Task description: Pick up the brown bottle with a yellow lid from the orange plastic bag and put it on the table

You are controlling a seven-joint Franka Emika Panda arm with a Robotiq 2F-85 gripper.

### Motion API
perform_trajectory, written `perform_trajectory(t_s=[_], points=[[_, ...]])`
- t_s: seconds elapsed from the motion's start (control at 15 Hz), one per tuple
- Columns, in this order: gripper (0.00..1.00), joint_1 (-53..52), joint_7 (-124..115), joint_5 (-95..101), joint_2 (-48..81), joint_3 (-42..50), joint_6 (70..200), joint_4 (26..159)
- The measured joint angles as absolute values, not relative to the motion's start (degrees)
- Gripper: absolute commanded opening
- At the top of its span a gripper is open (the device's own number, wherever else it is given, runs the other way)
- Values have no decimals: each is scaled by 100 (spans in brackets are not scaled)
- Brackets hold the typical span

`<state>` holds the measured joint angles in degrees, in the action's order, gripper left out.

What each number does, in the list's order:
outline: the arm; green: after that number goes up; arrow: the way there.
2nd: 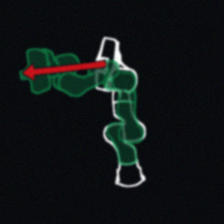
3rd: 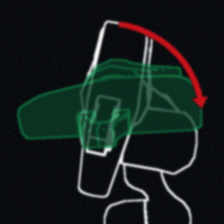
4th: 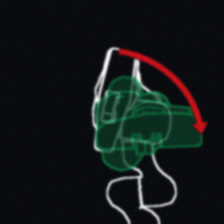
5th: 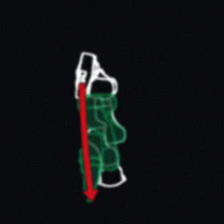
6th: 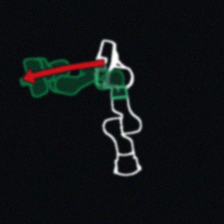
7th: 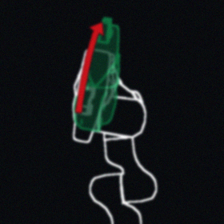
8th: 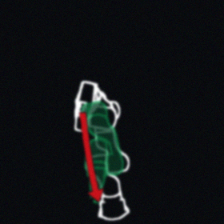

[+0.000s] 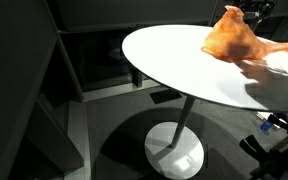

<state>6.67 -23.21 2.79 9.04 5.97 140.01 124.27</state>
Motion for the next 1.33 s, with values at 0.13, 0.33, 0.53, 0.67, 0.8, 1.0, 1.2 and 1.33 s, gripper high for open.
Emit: perform_trajectory(t_s=[0.13, 0.33, 0.53, 0.67, 0.8, 1.0, 1.2, 1.33], points=[[86, 667, -2320, 247, 962, 612, 14001, 12418], [61, 667, -2320, 168, 1039, 627, 14001, 12403], [35, 667, -2320, 164, 1065, 628, 14001, 12391], [21, 667, -2313, 164, 1063, 630, 13997, 12364], [20, 654, -2243, 101, 1014, 629, 13934, 12323], [20, 613, -2002, -137, 804, 613, 13591, 12282], [20, 602, -1932, -188, 418, 624, 13063, 12230], [20, 616, -1942, -71, 164, 672, 12829, 12180]])
